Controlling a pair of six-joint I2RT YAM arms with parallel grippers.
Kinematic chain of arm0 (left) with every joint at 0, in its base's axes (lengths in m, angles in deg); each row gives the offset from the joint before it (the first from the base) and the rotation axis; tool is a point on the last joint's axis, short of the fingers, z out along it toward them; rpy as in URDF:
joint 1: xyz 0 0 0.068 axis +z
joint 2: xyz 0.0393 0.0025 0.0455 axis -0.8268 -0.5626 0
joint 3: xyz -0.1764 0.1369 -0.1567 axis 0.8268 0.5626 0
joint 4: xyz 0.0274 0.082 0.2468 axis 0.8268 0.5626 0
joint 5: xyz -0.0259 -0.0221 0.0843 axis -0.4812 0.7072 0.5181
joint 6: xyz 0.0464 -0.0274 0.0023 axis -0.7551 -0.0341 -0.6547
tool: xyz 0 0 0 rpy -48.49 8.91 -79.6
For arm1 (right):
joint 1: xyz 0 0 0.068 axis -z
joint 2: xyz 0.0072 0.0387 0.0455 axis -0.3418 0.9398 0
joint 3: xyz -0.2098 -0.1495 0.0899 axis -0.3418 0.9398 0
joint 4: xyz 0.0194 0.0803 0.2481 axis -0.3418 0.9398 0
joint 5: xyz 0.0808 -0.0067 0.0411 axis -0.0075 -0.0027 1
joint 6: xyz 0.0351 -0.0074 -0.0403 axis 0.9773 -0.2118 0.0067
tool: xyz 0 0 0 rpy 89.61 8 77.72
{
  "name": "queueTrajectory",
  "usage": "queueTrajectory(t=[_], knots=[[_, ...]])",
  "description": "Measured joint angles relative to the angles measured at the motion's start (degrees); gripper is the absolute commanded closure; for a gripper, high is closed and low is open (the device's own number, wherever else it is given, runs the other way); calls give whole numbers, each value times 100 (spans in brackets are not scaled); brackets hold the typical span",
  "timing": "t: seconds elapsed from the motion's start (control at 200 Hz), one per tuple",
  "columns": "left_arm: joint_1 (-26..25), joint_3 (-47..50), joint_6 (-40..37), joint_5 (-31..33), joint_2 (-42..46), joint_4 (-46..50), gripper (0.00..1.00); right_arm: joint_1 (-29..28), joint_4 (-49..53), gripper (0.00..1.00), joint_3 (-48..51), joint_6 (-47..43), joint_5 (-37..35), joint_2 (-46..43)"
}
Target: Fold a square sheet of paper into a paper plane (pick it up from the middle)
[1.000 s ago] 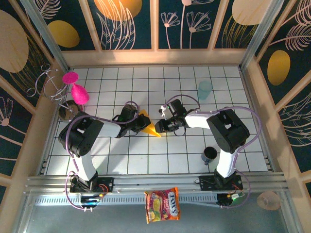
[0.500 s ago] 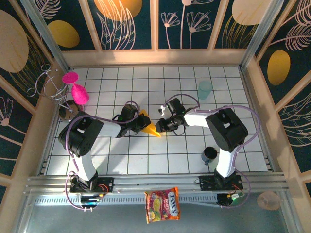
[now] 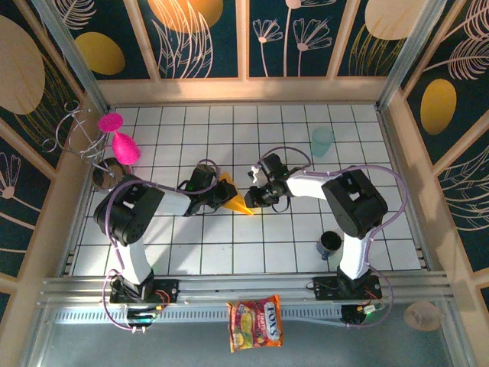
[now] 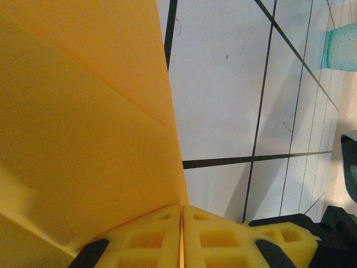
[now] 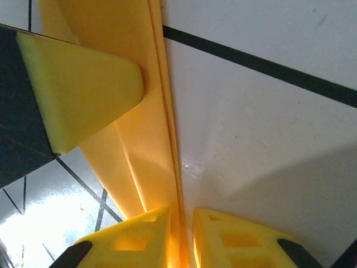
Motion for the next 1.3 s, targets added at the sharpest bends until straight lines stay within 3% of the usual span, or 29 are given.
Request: queueTrajectory(t=[0.35, 0.546, 0.686, 0.856, 1.301], knots=[[9, -48, -15, -15, -31, 37, 89, -4, -31, 77, 37, 57, -11, -70], [11, -107, -44, -13, -33, 170, 89, 74, -293, 75, 267, 260, -101, -570], [11, -127, -46, -15, -35, 208, 89, 142, -599, 84, 251, 313, 199, -831], [11, -149, -52, -15, -37, 256, 89, 39, -697, 93, 151, 334, 619, -553], [11, -208, -85, -7, -37, 393, 89, -96, -544, 97, -118, 234, 793, 70]])
